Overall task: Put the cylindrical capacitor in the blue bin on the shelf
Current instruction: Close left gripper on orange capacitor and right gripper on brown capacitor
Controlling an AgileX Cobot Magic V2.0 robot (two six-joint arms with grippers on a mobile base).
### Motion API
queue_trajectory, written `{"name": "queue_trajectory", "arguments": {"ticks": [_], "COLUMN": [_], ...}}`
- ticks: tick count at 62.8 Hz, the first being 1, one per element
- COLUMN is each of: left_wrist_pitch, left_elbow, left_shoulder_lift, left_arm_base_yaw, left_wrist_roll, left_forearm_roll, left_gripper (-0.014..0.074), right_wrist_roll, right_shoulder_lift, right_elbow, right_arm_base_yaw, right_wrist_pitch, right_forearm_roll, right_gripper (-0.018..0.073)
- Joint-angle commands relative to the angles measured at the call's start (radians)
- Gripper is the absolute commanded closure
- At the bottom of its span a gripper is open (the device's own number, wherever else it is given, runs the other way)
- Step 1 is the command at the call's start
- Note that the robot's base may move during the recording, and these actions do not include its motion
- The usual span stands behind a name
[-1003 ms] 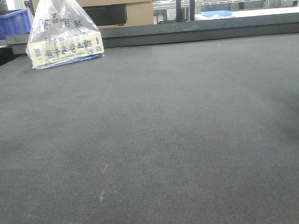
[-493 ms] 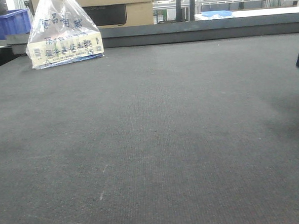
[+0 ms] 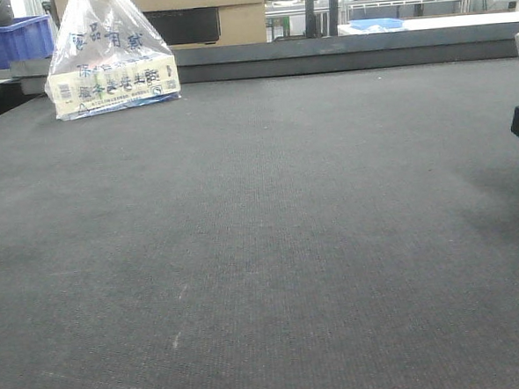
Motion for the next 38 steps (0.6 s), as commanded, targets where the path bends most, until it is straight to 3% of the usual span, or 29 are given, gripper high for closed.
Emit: {"name": "queue_trajectory", "arguments": {"ticks": [1, 8, 18, 20, 38], "left_wrist_pitch": [-0.002, -0.002, 0.015, 0.019, 0.066], "left_elbow": [-0.01, -0.01, -0.01, -0.01, -0.014], "left_shoulder_lift": [-0.001, -0.001, 0.008, 0.014, 0.172], "left_arm_base_yaw": [0.002, 0.002, 0.002, 0.002, 0.002], "left_wrist_roll": [-0.023, -0.023, -0.023, -0.023, -0.023], "left_forearm_roll": [0.029, 0.064, 0.097, 0.097, 0.103], "left_gripper": [0.068, 0.0529, 0.0132, 0.0089, 0.0059], "right_wrist_roll": [-0.001, -0.001, -0.001, -0.001, -0.001], "right_shoulder_lift": [-0.001, -0.001, -0.001, -0.001, -0.001], "right_elbow": [-0.009, -0.009, -0.009, -0.009, -0.009], "right_arm_base_yaw": [0.001, 0.001, 0.001, 0.001, 0.001], "right_wrist_pitch": [-0.004, -0.006, -0.012, -0.015, -0.023], "right_forearm_roll": [-0.021, -0.021, -0.021, -0.021, -0.021], "right_gripper": [0.0725, 0.072, 0.072, 0.072, 0.0721]}}
